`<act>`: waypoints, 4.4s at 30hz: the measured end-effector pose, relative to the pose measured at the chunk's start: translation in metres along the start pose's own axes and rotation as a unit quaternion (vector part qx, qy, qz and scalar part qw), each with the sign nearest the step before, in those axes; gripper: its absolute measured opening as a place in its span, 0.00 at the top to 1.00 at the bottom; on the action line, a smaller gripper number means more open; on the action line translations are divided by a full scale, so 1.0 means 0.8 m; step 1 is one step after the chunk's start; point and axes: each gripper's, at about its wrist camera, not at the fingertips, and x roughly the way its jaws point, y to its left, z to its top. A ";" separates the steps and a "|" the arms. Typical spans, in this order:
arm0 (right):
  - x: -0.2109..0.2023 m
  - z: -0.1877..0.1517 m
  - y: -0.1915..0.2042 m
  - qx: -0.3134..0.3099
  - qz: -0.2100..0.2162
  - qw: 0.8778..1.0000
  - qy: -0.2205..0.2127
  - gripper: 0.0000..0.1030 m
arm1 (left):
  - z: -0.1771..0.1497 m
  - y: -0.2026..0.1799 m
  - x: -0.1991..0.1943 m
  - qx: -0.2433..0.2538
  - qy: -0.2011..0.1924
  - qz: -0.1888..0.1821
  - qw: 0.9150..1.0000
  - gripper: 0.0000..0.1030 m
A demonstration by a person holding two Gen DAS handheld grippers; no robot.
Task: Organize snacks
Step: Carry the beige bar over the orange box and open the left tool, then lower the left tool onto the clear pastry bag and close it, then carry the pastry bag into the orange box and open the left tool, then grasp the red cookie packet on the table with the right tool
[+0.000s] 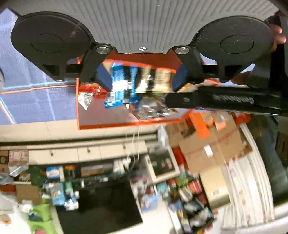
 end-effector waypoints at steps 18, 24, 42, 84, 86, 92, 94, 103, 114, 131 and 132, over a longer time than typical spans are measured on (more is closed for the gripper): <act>0.085 -0.115 0.160 -0.094 0.053 0.982 0.153 0.32 | -0.108 0.139 0.026 -0.114 0.158 0.009 0.981 0.18; 0.111 -0.129 0.157 -0.090 0.058 0.979 0.176 0.46 | -0.117 0.135 0.050 -0.110 0.213 -0.038 0.970 0.37; 0.006 -0.144 0.082 -0.119 0.047 0.976 0.176 0.48 | -0.133 0.001 0.017 -0.003 0.230 -0.079 0.970 0.41; 0.007 -0.093 0.089 -0.137 0.007 0.985 0.106 0.69 | -0.072 0.018 0.040 -0.089 0.142 -0.084 0.982 0.71; 0.005 -0.076 0.083 -0.131 0.004 0.987 0.093 0.70 | -0.056 0.013 0.038 -0.085 0.131 -0.086 0.984 0.71; 0.006 -0.010 0.063 -0.135 -0.016 0.989 0.050 0.70 | 0.018 -0.009 0.055 -0.067 0.095 -0.096 0.989 0.72; 0.020 0.016 0.052 -0.136 -0.022 0.989 0.046 0.70 | 0.039 -0.013 0.071 -0.060 0.082 -0.091 0.991 0.71; 0.037 0.045 0.023 -0.110 -0.039 0.993 0.034 0.65 | 0.042 -0.011 0.075 -0.036 0.054 -0.052 0.997 0.43; -0.041 -0.066 -0.005 -0.042 -0.066 0.993 0.084 0.44 | -0.093 -0.018 0.011 -0.025 0.102 -0.053 0.993 0.35; -0.006 -0.115 -0.008 -0.047 -0.030 0.988 0.147 0.27 | -0.113 -0.028 0.053 -0.047 0.141 -0.052 0.988 0.35; -0.004 -0.118 0.000 -0.057 -0.027 0.987 0.149 0.26 | -0.113 -0.025 0.051 -0.048 0.140 -0.051 0.988 0.35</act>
